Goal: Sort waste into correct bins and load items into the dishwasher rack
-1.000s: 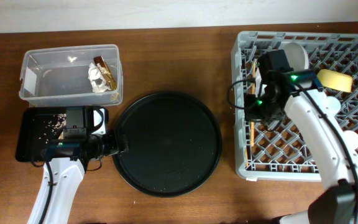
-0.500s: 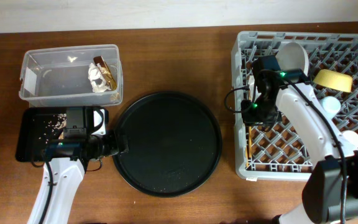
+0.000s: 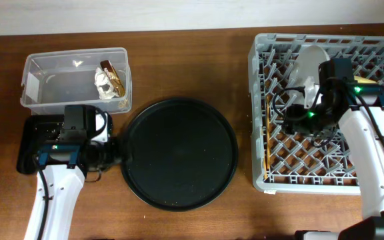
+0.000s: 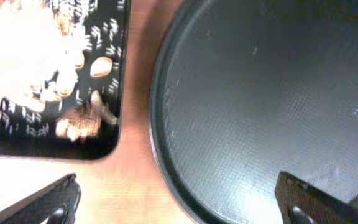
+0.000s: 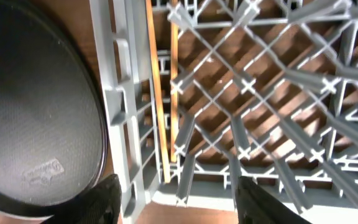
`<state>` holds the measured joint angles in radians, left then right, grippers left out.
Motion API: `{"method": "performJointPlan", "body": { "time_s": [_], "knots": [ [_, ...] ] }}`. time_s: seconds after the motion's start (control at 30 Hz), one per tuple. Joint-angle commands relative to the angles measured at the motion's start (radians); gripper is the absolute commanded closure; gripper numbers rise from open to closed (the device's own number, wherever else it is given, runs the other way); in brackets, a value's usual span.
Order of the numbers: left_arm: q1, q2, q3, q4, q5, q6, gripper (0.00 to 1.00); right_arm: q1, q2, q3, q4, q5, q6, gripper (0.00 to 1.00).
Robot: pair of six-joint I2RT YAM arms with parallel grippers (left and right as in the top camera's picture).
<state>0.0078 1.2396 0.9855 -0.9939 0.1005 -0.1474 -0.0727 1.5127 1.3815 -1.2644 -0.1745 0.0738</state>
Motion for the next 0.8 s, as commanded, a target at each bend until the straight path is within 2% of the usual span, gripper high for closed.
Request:
{"method": "performJointPlan", "body": {
  "time_s": [0.0,0.07,0.17,0.2,0.3,0.4,0.47,0.77],
  "knots": [
    [0.003,-0.020,0.014,-0.060,-0.019,0.068,0.01,-0.006,-0.117,-0.026,-0.002,0.006,-0.010,0.39],
    [0.003,-0.052,0.014,-0.070,-0.019,0.067,0.01,-0.006,-0.198,-0.073,0.033,0.006,-0.011,0.39],
    [0.003,-0.156,0.005,-0.062,-0.019,0.074,0.01,-0.006,-0.367,-0.211,0.151,0.006,-0.011,0.32],
    [0.003,-0.216,-0.007,-0.046,-0.019,0.082,0.01,-0.006,-0.444,-0.275,0.198,0.006,-0.011,0.27],
    [0.002,-0.384,-0.082,0.025,-0.019,0.098,0.01,-0.006,-0.628,-0.416,0.278,0.006,-0.011,0.02],
    [0.002,-0.523,-0.144,0.063,-0.019,0.081,0.01,-0.006,-0.737,-0.485,0.276,0.005,-0.011,0.02],
    [0.002,-0.556,-0.145,0.082,-0.019,0.081,0.01,-0.006,-0.756,-0.493,0.254,0.005,-0.011,0.02],
    [0.002,-0.561,-0.145,0.081,-0.019,0.081,0.00,-0.006,-0.686,-0.493,0.251,0.006,-0.011,0.02]
  ]
}}
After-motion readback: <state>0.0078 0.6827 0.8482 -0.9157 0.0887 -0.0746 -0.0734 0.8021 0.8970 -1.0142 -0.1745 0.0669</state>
